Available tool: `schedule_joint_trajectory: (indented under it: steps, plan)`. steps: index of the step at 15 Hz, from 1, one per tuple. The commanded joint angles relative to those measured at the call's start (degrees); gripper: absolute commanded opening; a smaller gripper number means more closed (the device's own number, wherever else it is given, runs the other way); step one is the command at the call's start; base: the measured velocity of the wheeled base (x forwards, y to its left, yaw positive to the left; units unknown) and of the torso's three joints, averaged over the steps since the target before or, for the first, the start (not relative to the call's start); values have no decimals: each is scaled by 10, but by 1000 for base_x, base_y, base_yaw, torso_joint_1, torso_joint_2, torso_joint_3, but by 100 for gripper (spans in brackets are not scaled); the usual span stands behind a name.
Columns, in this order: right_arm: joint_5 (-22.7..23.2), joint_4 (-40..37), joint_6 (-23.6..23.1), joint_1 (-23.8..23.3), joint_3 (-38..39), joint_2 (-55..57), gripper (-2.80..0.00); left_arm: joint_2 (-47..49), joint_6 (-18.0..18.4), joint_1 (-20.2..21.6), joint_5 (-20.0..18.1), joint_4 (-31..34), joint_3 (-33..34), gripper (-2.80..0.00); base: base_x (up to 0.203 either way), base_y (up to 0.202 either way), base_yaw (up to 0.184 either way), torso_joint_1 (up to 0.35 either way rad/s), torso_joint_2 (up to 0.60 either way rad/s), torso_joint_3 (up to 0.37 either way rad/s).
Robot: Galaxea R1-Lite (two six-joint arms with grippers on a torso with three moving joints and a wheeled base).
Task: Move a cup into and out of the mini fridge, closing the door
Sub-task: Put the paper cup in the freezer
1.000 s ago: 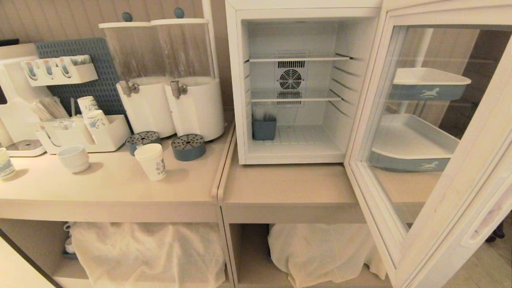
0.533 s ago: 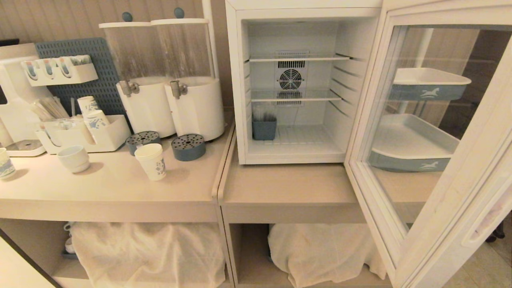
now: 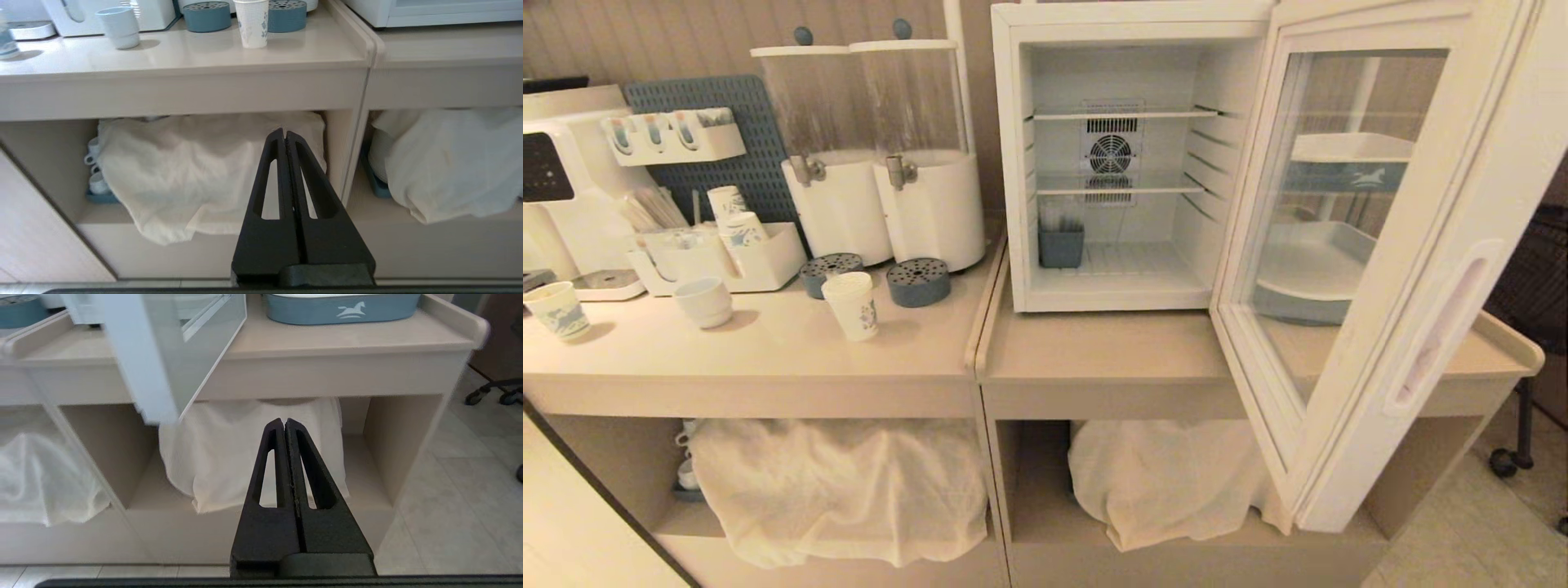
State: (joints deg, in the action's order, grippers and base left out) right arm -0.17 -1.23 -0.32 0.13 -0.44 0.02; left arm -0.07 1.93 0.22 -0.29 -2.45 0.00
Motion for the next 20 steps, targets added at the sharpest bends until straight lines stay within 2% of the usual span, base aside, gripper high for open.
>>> schedule_joint_trajectory:
  steps: [1,7,16,20]
  plan:
    - [0,0,0,0,0,-1,-280,1,0,0,0,-1,11,-280,-182,0,1,2,6,7]
    - [0,0,0,0,0,-1,-280,1,-1,0,-1,-1,11,-280,-34,14,-1,2,-2,3]
    - [0,0,0,0,0,-1,-280,1,-1,0,-1,-2,11,-280,0,186,-1,2,3,2]
    - [0,0,0,0,0,-1,-280,1,-1,0,-1,-2,11,-280,-82,133,-4,3,3,2]
